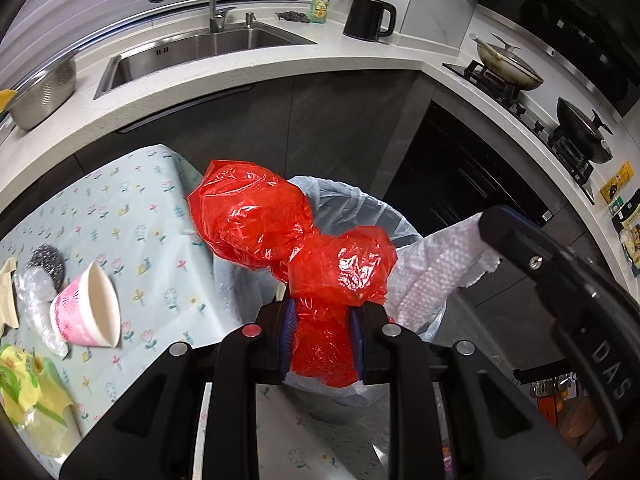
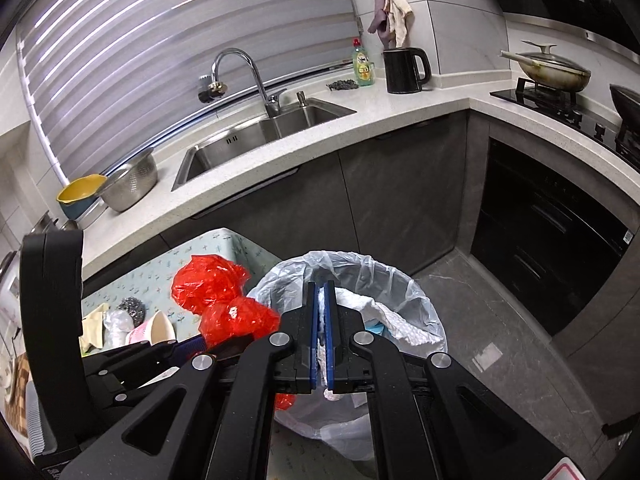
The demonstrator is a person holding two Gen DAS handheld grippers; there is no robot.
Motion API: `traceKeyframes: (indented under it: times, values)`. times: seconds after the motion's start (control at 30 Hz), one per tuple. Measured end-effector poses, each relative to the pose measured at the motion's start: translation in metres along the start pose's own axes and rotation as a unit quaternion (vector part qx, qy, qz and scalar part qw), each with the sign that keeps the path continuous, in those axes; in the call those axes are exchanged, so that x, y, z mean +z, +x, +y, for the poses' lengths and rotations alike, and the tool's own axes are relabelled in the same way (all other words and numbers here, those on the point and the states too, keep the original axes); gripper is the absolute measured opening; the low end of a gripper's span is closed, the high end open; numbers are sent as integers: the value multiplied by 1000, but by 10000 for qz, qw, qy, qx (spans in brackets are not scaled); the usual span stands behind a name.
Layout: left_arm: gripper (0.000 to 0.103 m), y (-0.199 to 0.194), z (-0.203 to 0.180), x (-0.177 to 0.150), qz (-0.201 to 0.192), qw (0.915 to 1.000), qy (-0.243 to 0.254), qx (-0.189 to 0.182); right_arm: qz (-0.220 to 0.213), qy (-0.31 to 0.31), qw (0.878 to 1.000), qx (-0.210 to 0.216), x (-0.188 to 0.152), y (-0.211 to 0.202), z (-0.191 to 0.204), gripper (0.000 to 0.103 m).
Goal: Collect trash
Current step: 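Carry the red bag into the bin with the left tool while the right tool drops the towel there, then open the left tool over the bin and move both tools back over the table, then grasp the yellow-green snack bag with the right tool and lift it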
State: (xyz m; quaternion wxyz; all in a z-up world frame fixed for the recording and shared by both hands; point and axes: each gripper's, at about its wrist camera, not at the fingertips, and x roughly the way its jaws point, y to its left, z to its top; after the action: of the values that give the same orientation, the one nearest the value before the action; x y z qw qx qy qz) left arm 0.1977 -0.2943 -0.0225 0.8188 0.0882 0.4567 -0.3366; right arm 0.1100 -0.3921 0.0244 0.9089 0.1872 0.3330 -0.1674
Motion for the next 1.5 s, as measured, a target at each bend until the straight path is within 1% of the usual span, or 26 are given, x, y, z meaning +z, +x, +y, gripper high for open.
traceKeyframes:
  times: [0.13,0.3,0.37,0.4,0.43,0.5,0.63,0.77,0.9,1.03,1.1,1.17,1.37,1.5]
  values:
    - [23,13,-5,5,98,9999,79,-13,75,51,10000,-26,-1,12,-3,3]
    - [29,27,-1,8,259,9997,-3,-10,145,161,9998,-46,-2,22,-5,4]
    - [35,29,2,8,276,9996,-13,22,134,215,9997,-62,-3,22,-6,7]
    - [41,28,4,7,251,9997,-18,45,134,232,9996,-53,-3,22,-6,7]
    - [50,27,6,7,202,9998,-33,78,125,251,9996,-48,-3,21,-6,8]
    - [61,24,9,7,134,9998,-87,134,111,257,9996,-46,-3,21,-7,12]
    - [62,17,17,8,105,9996,-257,61,46,236,9997,-27,-1,15,-5,15]
    - [62,4,20,7,-17,9996,-264,99,-73,232,9997,29,0,0,1,24]
    - [65,-14,27,2,-178,9991,-325,213,-191,200,9996,99,0,-16,10,30]
    - [66,-36,39,-8,-348,9977,-414,417,-243,96,9995,198,-4,-30,25,32]
    - [67,-47,51,-13,-389,9966,-559,474,-230,16,9993,292,-7,-35,36,33]
    - [70,-60,65,-21,-459,9947,-738,546,-238,-93,9990,355,-11,-42,47,33]
    - [71,-103,105,-42,-704,9880,-1046,893,-232,-302,9973,632,-26,-58,84,33]
    - [71,-129,136,-58,-770,9825,-1297,1095,-161,-487,9956,790,-39,-64,112,37]
